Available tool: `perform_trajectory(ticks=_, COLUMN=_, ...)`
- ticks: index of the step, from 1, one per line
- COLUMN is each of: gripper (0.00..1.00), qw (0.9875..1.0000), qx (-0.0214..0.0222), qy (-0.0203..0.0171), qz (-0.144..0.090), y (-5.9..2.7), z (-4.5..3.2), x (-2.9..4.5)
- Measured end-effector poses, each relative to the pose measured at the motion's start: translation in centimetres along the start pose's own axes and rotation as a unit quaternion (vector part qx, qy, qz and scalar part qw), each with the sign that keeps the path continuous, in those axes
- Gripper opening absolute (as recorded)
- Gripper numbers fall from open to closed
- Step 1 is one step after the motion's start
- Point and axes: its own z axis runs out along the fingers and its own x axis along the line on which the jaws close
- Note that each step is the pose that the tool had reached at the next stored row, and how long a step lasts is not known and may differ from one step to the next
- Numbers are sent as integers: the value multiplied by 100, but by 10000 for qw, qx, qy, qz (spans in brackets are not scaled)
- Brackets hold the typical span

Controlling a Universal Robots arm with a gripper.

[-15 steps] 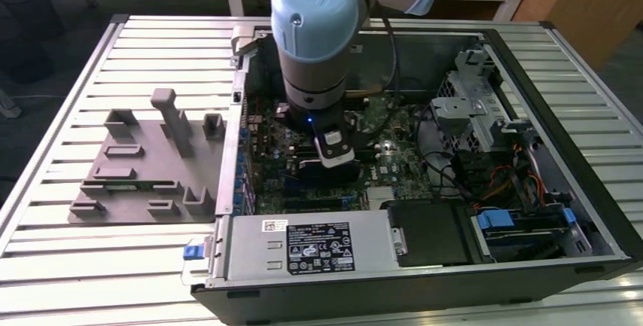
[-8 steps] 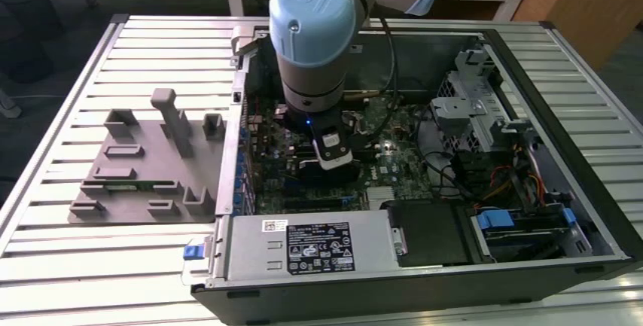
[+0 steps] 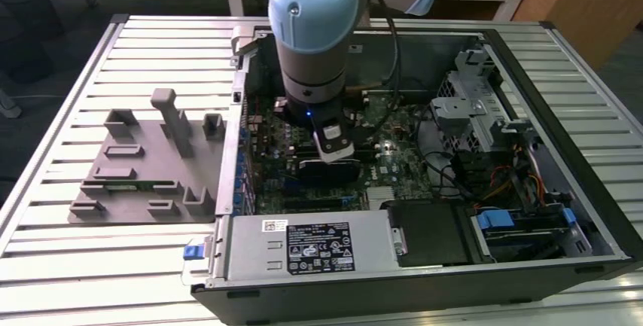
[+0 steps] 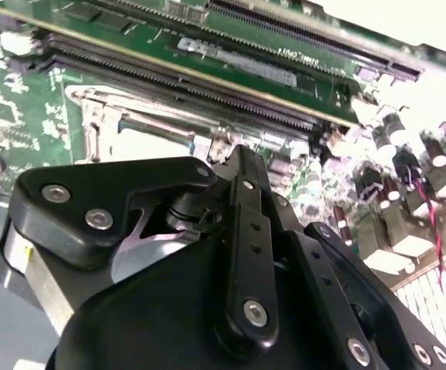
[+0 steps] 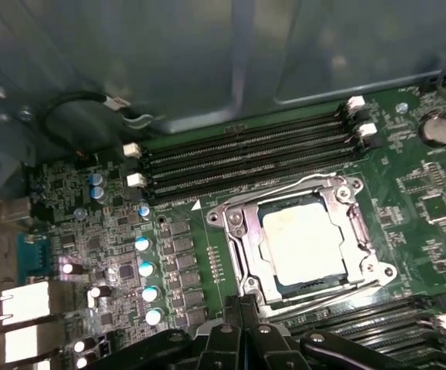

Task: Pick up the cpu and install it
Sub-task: 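Install the second cpu locking lever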

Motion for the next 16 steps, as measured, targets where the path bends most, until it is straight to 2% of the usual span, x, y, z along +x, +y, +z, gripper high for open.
perform_trajectory(ticks=5, gripper=11, qw=10000, qx=3, qy=-1, qz=2, y=44, z=-132, x=1)
perform_trajectory(ticks=10, gripper=11, qw=10000, qx=50, qy=-19, qz=17, y=51, z=-154, x=-1)
perform_trajectory(ticks=14, gripper=11, qw=10000, qx=58, qy=-21, qz=18, y=53, z=-154, x=-1)
perform_trajectory(ticks=15, gripper=11, qw=10000, qx=90, qy=-29, qz=19, y=54, z=-154, x=0)
perform_trajectory(ticks=16, gripper=11, qw=9999, qx=141, qy=-45, qz=25, y=55, z=-153, x=-3)
